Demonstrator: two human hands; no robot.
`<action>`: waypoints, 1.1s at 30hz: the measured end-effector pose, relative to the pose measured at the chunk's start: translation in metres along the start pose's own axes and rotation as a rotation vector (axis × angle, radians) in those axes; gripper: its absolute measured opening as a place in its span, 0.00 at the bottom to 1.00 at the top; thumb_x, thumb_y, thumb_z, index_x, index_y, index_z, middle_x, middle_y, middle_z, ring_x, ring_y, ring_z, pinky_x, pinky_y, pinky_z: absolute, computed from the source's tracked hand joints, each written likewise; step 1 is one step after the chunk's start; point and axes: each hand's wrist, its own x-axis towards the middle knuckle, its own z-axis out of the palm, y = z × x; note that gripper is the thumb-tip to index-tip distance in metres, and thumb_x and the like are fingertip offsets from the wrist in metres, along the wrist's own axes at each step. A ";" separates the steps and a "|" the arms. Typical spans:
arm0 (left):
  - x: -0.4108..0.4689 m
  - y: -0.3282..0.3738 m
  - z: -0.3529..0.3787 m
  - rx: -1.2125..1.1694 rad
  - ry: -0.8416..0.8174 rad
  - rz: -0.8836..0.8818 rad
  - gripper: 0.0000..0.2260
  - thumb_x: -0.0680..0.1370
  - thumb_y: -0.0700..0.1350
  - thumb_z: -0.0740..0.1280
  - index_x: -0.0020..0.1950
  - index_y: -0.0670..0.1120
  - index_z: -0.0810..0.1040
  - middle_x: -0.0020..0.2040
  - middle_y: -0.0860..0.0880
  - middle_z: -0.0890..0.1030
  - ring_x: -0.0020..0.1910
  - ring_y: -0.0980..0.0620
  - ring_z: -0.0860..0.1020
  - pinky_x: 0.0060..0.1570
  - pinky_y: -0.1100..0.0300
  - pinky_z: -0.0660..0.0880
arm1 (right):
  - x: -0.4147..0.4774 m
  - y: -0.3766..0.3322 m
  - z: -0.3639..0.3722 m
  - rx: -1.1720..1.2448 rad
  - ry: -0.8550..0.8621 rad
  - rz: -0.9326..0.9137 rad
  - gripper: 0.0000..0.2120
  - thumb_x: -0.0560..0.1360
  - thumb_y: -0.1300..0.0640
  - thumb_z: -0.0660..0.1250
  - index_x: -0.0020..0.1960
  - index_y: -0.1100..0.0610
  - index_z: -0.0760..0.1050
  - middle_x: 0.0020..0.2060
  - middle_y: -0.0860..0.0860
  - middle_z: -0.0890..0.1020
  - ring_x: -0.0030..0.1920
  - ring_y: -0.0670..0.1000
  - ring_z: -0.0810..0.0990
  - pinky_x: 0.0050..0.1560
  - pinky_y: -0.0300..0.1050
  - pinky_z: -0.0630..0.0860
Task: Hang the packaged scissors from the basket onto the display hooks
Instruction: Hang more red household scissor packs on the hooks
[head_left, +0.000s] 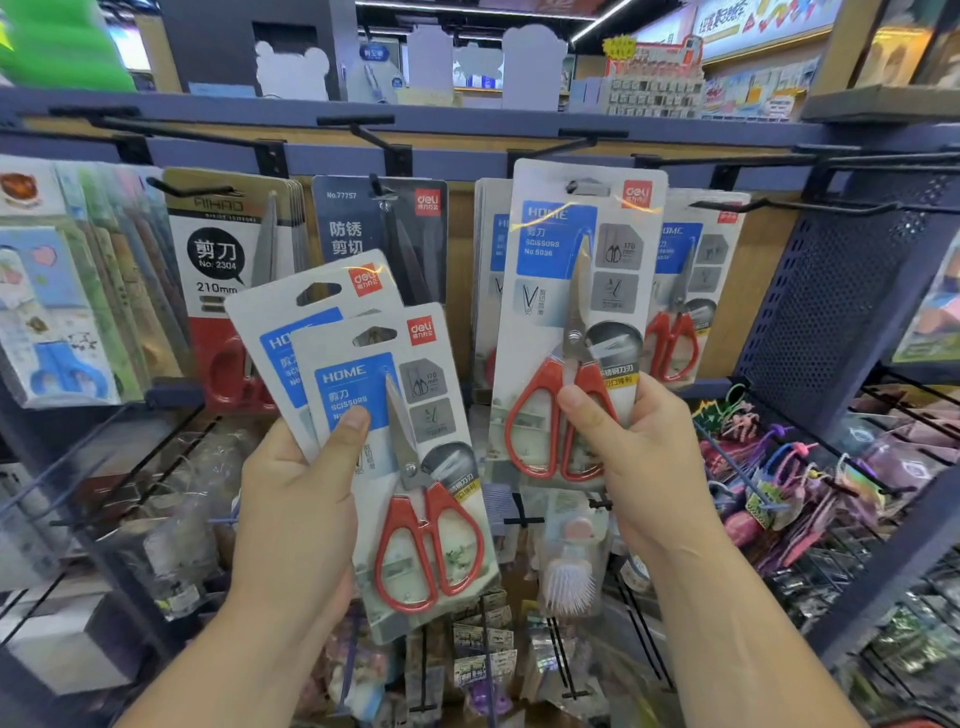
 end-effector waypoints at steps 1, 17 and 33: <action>0.000 0.000 0.000 0.000 0.002 0.000 0.11 0.84 0.40 0.65 0.61 0.50 0.83 0.60 0.52 0.87 0.61 0.51 0.85 0.65 0.48 0.77 | 0.000 -0.001 -0.001 -0.001 -0.013 -0.002 0.08 0.70 0.55 0.74 0.46 0.57 0.80 0.36 0.47 0.87 0.39 0.45 0.87 0.39 0.40 0.82; 0.001 0.001 -0.002 0.012 0.004 0.017 0.11 0.84 0.40 0.65 0.60 0.51 0.84 0.60 0.53 0.87 0.61 0.52 0.84 0.65 0.48 0.77 | 0.013 -0.005 0.001 -0.145 -0.102 0.051 0.16 0.68 0.45 0.74 0.48 0.57 0.81 0.40 0.46 0.88 0.42 0.44 0.87 0.40 0.38 0.80; 0.002 0.001 0.001 -0.002 0.027 -0.022 0.10 0.83 0.40 0.65 0.61 0.49 0.83 0.59 0.52 0.87 0.59 0.51 0.85 0.65 0.47 0.77 | 0.028 0.003 -0.002 -0.090 -0.042 0.132 0.10 0.75 0.65 0.76 0.54 0.56 0.81 0.45 0.52 0.89 0.49 0.51 0.88 0.48 0.45 0.85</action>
